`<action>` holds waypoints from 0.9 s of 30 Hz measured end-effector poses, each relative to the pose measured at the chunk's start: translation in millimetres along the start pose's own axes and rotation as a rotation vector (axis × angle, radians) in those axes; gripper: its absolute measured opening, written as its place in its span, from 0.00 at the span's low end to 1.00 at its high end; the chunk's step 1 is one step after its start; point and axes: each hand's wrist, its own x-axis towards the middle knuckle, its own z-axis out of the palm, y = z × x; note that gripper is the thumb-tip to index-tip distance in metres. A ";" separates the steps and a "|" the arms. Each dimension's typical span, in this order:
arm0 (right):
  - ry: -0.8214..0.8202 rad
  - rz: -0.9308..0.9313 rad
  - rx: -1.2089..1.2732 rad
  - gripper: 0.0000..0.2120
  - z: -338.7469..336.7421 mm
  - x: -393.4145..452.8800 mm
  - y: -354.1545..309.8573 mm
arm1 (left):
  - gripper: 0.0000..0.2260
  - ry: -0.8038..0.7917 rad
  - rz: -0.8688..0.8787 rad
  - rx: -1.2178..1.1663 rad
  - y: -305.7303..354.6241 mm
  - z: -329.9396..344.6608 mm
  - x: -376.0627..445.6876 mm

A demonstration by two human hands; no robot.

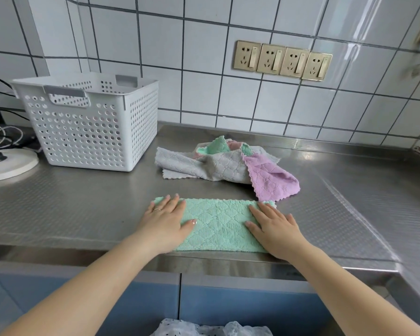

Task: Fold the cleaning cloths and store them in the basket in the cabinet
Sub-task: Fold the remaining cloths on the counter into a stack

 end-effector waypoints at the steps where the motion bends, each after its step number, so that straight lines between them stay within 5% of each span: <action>1: 0.003 0.006 -0.017 0.28 -3.3 1.5 -2.1 | 0.29 0.033 0.020 0.009 2.1 -2.4 -1.4; 4: 0.142 -0.070 0.031 0.18 -16.2 10.1 -12.6 | 0.23 0.221 0.228 -0.051 18.1 -5.5 -13.4; 8: 0.188 -0.366 0.172 0.21 -26.6 25.2 -39.3 | 0.17 0.384 0.515 -0.083 52.5 0.3 -33.4; 16: -0.019 -0.394 -0.008 0.26 -35.3 35.5 -60.6 | 0.10 0.446 0.555 0.116 47.7 8.7 -34.4; 27: 0.077 -0.537 -0.051 0.24 -24.7 10.9 -33.3 | 0.12 0.407 0.424 0.078 -43.8 -5.1 -57.9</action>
